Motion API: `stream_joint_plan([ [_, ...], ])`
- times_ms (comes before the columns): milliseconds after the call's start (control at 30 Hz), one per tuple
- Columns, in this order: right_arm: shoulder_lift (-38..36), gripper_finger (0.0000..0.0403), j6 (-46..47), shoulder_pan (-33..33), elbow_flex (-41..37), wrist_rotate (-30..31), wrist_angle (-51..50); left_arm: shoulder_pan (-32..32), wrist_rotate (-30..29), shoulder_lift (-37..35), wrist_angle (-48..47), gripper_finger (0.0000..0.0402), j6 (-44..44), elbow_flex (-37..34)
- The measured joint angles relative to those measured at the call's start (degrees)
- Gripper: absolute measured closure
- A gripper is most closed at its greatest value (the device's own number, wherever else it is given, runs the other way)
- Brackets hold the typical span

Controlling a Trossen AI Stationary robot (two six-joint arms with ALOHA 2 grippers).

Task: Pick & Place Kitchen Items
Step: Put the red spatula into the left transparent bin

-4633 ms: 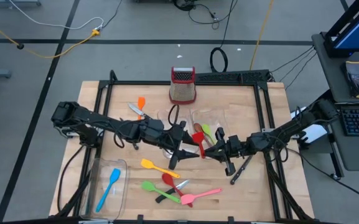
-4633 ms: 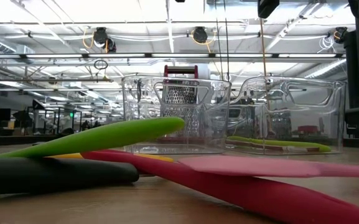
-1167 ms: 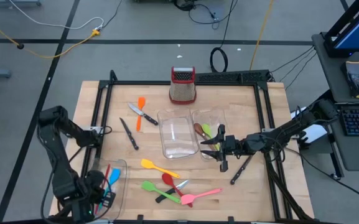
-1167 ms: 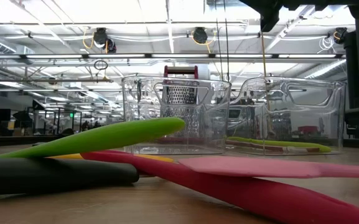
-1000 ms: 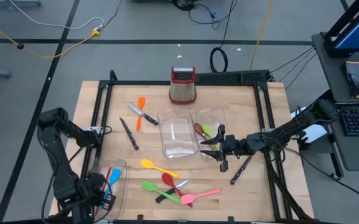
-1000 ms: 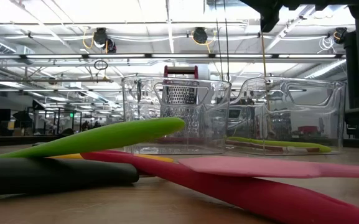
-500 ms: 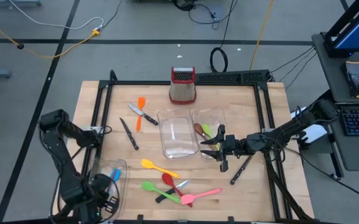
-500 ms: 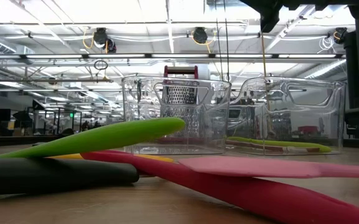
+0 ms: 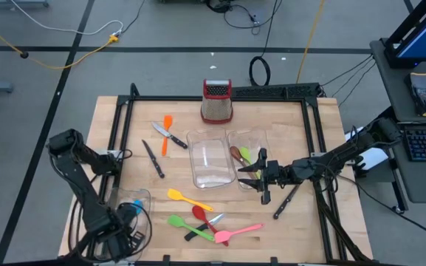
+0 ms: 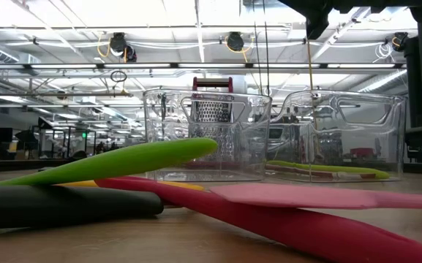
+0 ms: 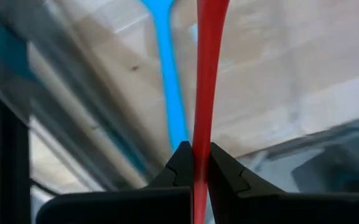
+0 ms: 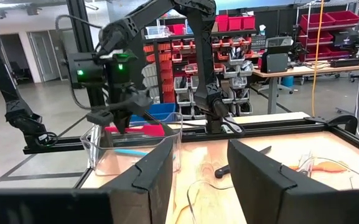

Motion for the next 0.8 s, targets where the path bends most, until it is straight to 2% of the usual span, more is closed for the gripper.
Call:
stream_joint_plan([
  [400,0.0,0.0259,0.0,0.0,0.0,0.0,0.0,1.3,1.7,-0.3,14.0,0.0392,2.8,-11.5],
  [667,0.0,0.0259,0.0,0.0,0.0,0.0,0.0,2.5,2.9,-0.3,15.1,0.0376,4.6,-12.3],
  [800,0.0,0.0259,0.0,0.0,0.0,0.0,0.0,2.4,2.9,-0.3,15.4,0.0356,4.2,-12.3],
])
